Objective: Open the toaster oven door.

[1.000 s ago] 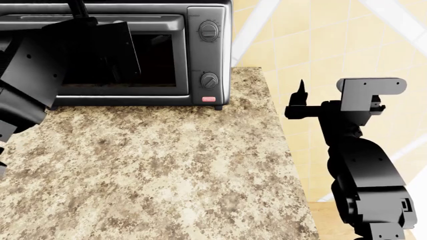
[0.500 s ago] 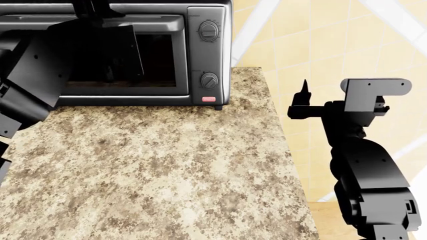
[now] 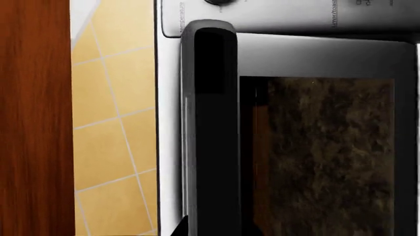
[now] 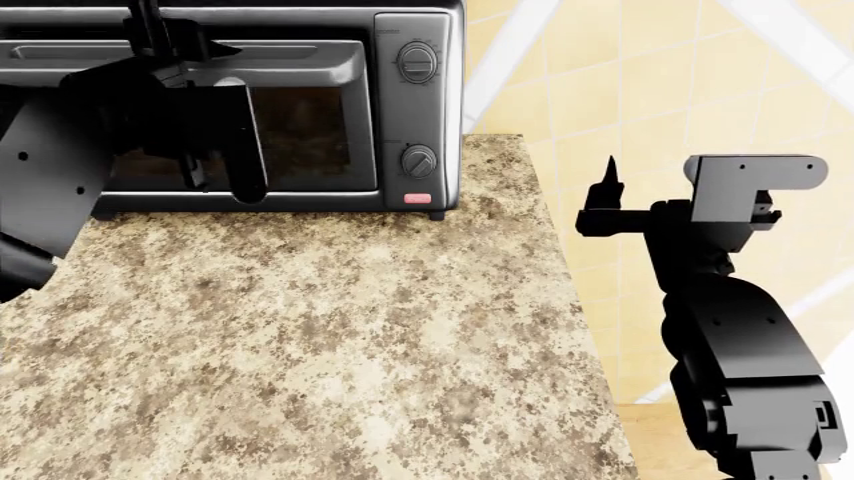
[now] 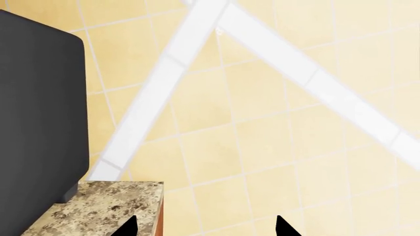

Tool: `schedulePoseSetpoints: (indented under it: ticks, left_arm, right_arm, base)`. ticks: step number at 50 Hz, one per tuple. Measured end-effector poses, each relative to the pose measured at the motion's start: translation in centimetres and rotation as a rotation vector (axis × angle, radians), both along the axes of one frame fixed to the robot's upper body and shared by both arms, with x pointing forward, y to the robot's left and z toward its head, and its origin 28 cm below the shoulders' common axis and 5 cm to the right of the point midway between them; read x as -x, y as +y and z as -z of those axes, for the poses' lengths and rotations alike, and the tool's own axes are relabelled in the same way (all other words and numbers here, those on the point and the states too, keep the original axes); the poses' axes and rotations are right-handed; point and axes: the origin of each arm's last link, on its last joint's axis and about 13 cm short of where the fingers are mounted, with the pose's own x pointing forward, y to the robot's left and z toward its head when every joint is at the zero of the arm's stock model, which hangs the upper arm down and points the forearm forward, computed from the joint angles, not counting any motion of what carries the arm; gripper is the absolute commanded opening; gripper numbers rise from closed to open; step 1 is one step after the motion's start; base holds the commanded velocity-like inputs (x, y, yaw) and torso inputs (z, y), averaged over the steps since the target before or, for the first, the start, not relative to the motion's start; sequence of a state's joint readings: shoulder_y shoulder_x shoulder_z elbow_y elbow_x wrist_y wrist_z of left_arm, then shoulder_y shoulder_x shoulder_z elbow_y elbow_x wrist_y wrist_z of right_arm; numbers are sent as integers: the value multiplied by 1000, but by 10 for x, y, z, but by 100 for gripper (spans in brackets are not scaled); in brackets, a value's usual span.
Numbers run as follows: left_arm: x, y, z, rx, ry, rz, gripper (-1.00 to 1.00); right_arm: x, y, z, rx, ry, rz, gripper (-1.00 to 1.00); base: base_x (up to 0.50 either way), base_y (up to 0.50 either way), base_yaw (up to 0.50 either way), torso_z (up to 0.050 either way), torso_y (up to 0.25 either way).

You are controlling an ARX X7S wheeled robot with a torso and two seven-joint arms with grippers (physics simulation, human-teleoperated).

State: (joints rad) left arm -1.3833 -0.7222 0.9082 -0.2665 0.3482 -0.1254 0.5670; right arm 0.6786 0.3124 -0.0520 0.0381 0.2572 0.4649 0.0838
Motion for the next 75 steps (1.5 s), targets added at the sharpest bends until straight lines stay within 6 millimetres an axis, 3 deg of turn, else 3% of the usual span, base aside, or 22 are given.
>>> schedulePoseSetpoints:
  ticks: [27,49,75]
  left_arm:
    - [58,5,14,-5,97,30,-100]
    - [101,10,51,33,191,51,-100]
    - [121,10,91,52,308,40,-100]
  right_arm:
    - [3,0,-6,-2,-20,-10,100]
    - [6,1,-8,-7,-31,-15,100]
    - [8,-1,-7,-15,-35,-10,100]
  base:
    - [0,0,3,0,1]
    - [0,0,3,0,2]
    - [-2,1,4,0,2]
